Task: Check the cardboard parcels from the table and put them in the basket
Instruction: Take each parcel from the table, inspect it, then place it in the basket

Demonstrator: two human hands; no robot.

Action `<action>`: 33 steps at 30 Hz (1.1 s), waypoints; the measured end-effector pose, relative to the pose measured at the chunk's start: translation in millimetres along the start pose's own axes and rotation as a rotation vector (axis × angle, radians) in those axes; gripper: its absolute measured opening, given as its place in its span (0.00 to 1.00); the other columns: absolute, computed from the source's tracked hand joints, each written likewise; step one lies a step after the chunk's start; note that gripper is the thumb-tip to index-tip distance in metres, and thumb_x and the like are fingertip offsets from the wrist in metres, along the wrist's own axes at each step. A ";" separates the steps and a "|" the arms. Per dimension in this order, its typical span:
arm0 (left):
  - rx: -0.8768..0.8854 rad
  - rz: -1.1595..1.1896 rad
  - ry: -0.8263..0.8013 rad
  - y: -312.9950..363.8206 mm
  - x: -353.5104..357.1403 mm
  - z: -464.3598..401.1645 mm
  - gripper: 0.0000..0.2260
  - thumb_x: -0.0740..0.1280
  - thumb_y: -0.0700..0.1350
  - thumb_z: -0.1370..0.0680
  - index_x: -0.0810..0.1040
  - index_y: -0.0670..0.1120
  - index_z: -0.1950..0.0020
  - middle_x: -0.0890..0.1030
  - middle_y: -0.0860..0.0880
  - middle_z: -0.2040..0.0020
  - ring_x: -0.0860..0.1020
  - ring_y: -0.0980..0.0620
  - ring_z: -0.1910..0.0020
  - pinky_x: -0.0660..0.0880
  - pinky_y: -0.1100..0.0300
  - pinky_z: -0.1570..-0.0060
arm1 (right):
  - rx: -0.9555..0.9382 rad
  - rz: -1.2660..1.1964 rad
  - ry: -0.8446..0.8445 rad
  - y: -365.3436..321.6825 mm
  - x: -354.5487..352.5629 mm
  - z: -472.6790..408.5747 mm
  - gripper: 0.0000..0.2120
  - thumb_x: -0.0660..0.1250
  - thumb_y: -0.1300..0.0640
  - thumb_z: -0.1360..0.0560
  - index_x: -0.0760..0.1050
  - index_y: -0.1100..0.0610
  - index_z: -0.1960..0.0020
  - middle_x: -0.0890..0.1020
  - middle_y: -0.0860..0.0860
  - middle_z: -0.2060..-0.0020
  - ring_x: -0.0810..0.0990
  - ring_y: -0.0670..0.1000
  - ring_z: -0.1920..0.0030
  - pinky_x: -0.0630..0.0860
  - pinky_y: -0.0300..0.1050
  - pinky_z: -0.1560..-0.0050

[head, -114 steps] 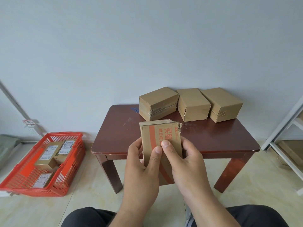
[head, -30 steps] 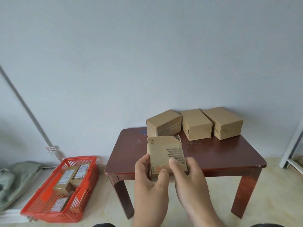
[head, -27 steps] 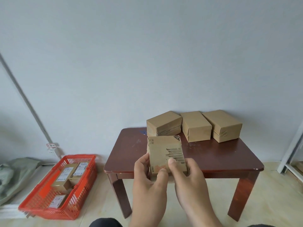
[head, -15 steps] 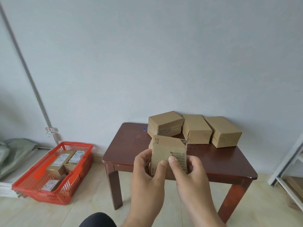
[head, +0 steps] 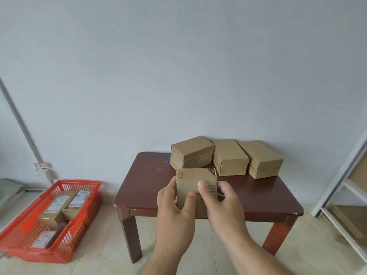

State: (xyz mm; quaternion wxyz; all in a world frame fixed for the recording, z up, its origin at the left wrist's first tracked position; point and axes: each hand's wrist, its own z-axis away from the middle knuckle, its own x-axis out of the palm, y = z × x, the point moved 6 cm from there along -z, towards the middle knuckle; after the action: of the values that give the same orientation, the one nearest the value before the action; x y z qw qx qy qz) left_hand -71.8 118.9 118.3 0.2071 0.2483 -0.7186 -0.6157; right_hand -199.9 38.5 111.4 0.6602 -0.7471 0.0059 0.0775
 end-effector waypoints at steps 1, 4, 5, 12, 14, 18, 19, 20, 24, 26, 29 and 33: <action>-0.005 -0.007 -0.003 -1.5 -1.5 -2.9 0.21 0.69 0.47 0.18 0.72 0.63 0.27 0.71 0.65 0.36 0.74 0.70 0.40 0.73 0.68 0.40 | 0.003 0.002 -0.021 0.8 1.3 -2.0 0.11 0.74 0.41 0.23 0.81 0.48 0.51 0.87 0.44 0.57 0.85 0.42 0.56 0.78 0.44 0.55; -0.028 0.015 -0.007 -6.6 -5.9 -9.3 0.18 0.69 0.47 0.17 0.73 0.65 0.32 0.71 0.64 0.35 0.75 0.71 0.40 0.75 0.63 0.37 | 0.034 -0.017 -0.090 2.8 5.6 -6.3 0.10 0.75 0.44 0.23 0.81 0.49 0.49 0.88 0.43 0.57 0.85 0.42 0.56 0.80 0.42 0.55; -0.038 0.027 0.000 -9.2 -7.1 -11.1 0.17 0.69 0.48 0.18 0.74 0.65 0.33 0.72 0.63 0.34 0.75 0.69 0.38 0.76 0.59 0.34 | 0.040 -0.014 -0.108 3.9 5.8 -8.1 0.10 0.75 0.44 0.22 0.81 0.50 0.49 0.88 0.44 0.57 0.85 0.42 0.56 0.80 0.40 0.56; -0.075 0.134 0.031 -11.1 -1.8 -16.1 0.13 0.74 0.52 0.21 0.77 0.60 0.37 0.83 0.61 0.40 0.80 0.67 0.42 0.81 0.62 0.45 | 0.007 -0.058 -0.139 1.6 -1.2 -12.9 0.08 0.75 0.49 0.21 0.81 0.50 0.45 0.88 0.44 0.54 0.87 0.42 0.54 0.79 0.36 0.58; -0.051 0.128 0.030 -7.8 0.6 -15.8 0.13 0.74 0.52 0.21 0.76 0.58 0.39 0.84 0.65 0.44 0.81 0.65 0.43 0.80 0.61 0.46 | -0.007 -0.081 -0.112 3.1 -2.1 -10.4 0.08 0.76 0.49 0.22 0.81 0.50 0.45 0.88 0.43 0.55 0.86 0.41 0.55 0.79 0.34 0.60; -0.011 0.101 -0.001 -3.8 6.7 -13.7 0.12 0.74 0.47 0.20 0.77 0.56 0.39 0.84 0.62 0.44 0.82 0.66 0.45 0.80 0.66 0.50 | 0.026 -0.160 -0.029 5.8 -6.9 -6.7 0.13 0.77 0.47 0.24 0.79 0.55 0.50 0.86 0.45 0.61 0.84 0.40 0.61 0.76 0.32 0.65; -0.013 0.099 -0.008 -4.7 7.9 -12.7 0.13 0.73 0.46 0.19 0.76 0.55 0.37 0.84 0.60 0.43 0.81 0.68 0.44 0.80 0.67 0.50 | 0.038 -0.171 -0.009 6.3 -8.6 -7.7 0.14 0.77 0.47 0.24 0.79 0.56 0.51 0.85 0.46 0.64 0.83 0.39 0.64 0.75 0.32 0.67; -0.018 0.097 -0.015 -5.4 8.9 -11.0 0.14 0.73 0.46 0.19 0.76 0.55 0.35 0.83 0.60 0.41 0.80 0.67 0.42 0.80 0.65 0.46 | 0.050 -0.182 0.007 5.9 -10.0 -8.5 0.16 0.78 0.46 0.25 0.78 0.57 0.52 0.84 0.46 0.65 0.81 0.38 0.67 0.74 0.32 0.68; -0.045 0.106 -0.005 -10.1 7.8 -11.3 0.17 0.73 0.50 0.19 0.78 0.59 0.31 0.80 0.56 0.34 0.80 0.58 0.35 0.81 0.48 0.38 | 0.031 -0.182 0.000 3.7 -7.7 -6.6 0.18 0.79 0.43 0.27 0.79 0.54 0.49 0.85 0.46 0.60 0.83 0.39 0.64 0.76 0.34 0.66; -0.038 0.089 0.028 -7.8 4.6 -13.2 0.17 0.73 0.54 0.20 0.78 0.60 0.31 0.80 0.56 0.33 0.80 0.60 0.37 0.82 0.50 0.39 | 0.013 -0.156 -0.015 5.4 -4.0 -2.4 0.18 0.79 0.43 0.27 0.79 0.51 0.46 0.87 0.46 0.55 0.85 0.39 0.59 0.79 0.36 0.61; -0.033 0.073 0.045 -7.5 2.9 -13.8 0.13 0.74 0.57 0.21 0.80 0.67 0.37 0.80 0.57 0.35 0.81 0.60 0.39 0.82 0.50 0.40 | 0.014 -0.173 -0.031 8.0 -1.2 2.2 0.20 0.78 0.43 0.26 0.79 0.48 0.38 0.88 0.44 0.49 0.86 0.41 0.51 0.83 0.43 0.50; -0.030 0.029 0.049 -8.4 5.9 -7.2 0.13 0.75 0.57 0.22 0.80 0.71 0.42 0.79 0.61 0.36 0.79 0.60 0.35 0.79 0.46 0.35 | 0.036 -0.211 -0.029 7.1 -3.2 0.7 0.12 0.76 0.42 0.25 0.84 0.48 0.46 0.88 0.44 0.55 0.87 0.45 0.54 0.80 0.41 0.57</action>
State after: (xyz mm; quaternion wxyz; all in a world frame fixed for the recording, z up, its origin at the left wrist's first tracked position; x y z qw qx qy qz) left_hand -71.2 108.7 111.0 0.2371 0.2500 -0.7076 -0.6170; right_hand -204.0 38.0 104.7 0.6779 -0.7304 -0.0808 0.0181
